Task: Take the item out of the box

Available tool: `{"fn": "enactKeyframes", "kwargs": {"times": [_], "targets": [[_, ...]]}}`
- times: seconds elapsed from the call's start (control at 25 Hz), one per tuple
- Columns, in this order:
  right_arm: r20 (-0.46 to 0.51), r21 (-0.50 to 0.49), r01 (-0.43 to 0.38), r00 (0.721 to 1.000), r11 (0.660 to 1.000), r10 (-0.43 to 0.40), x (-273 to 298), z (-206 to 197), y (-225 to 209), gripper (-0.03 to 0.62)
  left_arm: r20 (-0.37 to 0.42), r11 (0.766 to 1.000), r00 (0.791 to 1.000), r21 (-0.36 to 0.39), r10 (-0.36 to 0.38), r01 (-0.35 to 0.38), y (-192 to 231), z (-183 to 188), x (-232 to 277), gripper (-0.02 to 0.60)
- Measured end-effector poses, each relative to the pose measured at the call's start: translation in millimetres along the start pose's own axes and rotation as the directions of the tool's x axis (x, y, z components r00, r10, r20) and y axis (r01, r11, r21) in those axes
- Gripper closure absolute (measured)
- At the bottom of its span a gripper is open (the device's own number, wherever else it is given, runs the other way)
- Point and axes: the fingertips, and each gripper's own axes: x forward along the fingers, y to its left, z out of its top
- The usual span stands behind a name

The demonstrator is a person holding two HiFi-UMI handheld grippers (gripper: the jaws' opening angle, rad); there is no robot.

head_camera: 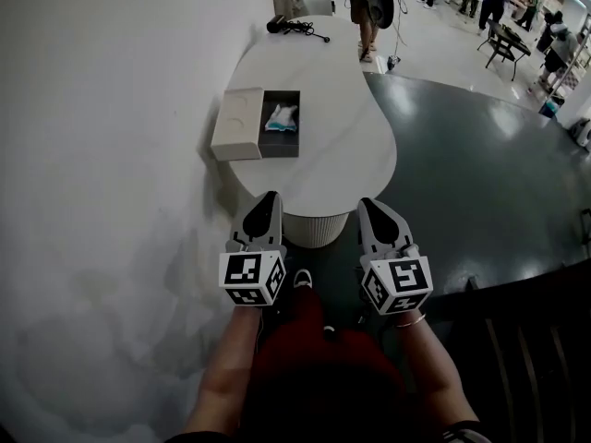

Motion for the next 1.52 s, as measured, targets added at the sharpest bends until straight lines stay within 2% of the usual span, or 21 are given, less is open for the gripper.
{"fn": "enactKeyframes", "kwargs": {"times": [0.32, 0.72, 1.16, 1.52], "targets": [[-0.016, 0.011, -0.016, 1.000, 1.000, 0.016, 65, -3, -2, 0.580, -0.019, 1.000, 1.000, 0.005, 0.019, -0.019, 44, 1, 49, 0.558], [-0.051, 0.028, 0.010, 0.999, 1.000, -0.009, 137, -7, -10, 0.580, -0.054, 1.000, 0.999, -0.011, -0.008, 0.008, 86, -3, 111, 0.558], [-0.063, 0.014, 0.057, 0.996, 0.998, -0.056, 189, -2, -26, 0.580, -0.109, 0.999, 0.994, -0.031, -0.022, 0.019, 118, -10, 167, 0.558], [-0.053, -0.001, 0.093, 0.994, 0.996, -0.093, 217, 6, -37, 0.580, -0.109, 0.997, 0.993, -0.057, -0.050, 0.044, 130, -9, 201, 0.558]]}}
